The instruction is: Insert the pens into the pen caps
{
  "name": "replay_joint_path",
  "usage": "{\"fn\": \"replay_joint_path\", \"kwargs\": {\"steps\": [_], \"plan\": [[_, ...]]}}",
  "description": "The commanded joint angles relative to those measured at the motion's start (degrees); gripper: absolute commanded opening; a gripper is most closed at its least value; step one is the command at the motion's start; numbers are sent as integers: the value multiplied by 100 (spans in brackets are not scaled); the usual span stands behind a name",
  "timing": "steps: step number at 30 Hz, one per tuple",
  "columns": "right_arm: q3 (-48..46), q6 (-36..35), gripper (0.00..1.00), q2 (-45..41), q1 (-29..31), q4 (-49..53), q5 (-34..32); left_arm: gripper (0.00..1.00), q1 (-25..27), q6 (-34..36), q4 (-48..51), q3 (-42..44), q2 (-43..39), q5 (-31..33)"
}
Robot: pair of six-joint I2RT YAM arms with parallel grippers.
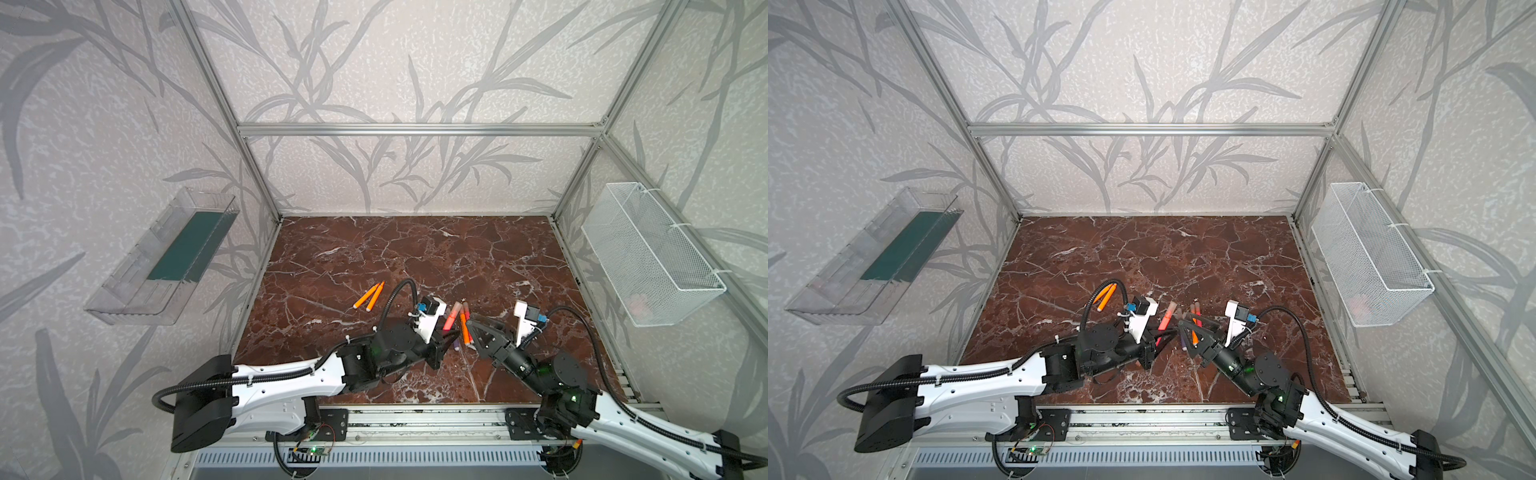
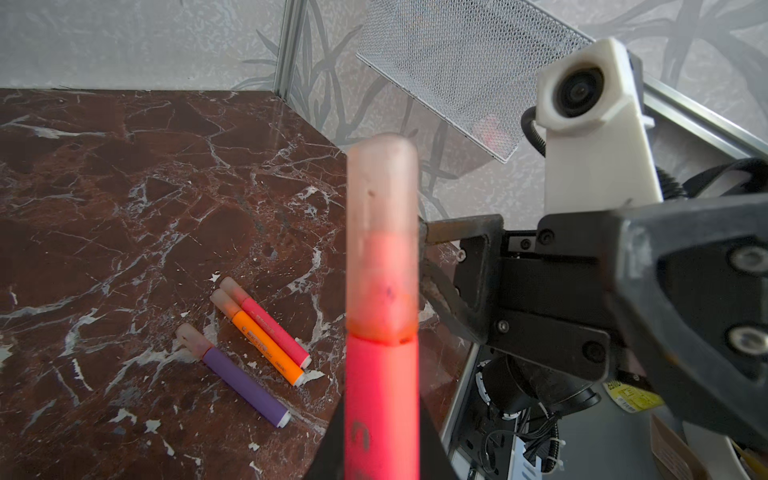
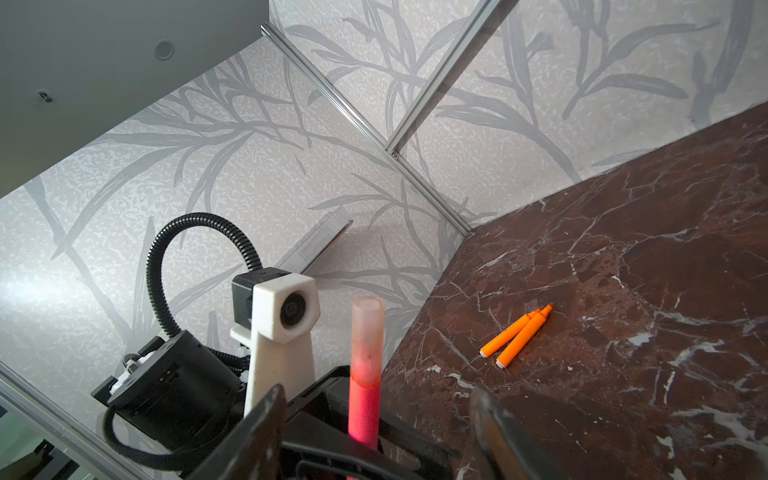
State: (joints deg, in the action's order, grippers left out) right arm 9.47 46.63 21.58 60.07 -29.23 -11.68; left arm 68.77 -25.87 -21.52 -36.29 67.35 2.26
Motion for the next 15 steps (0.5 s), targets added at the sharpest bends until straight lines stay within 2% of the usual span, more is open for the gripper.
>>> {"fn": "replay_joint_path", "kwargs": {"steps": [1, 6, 15], "plan": [[95, -77, 68, 35, 32, 282, -236, 0, -3, 333, 247, -187, 184, -106], [298, -85, 60, 459, 29, 155, -376, 0, 29, 497, 117, -189, 415, -314], [505, -79, 44, 1031, 11, -21, -476, 0, 139, 666, 229, -316, 750, -178]]}}
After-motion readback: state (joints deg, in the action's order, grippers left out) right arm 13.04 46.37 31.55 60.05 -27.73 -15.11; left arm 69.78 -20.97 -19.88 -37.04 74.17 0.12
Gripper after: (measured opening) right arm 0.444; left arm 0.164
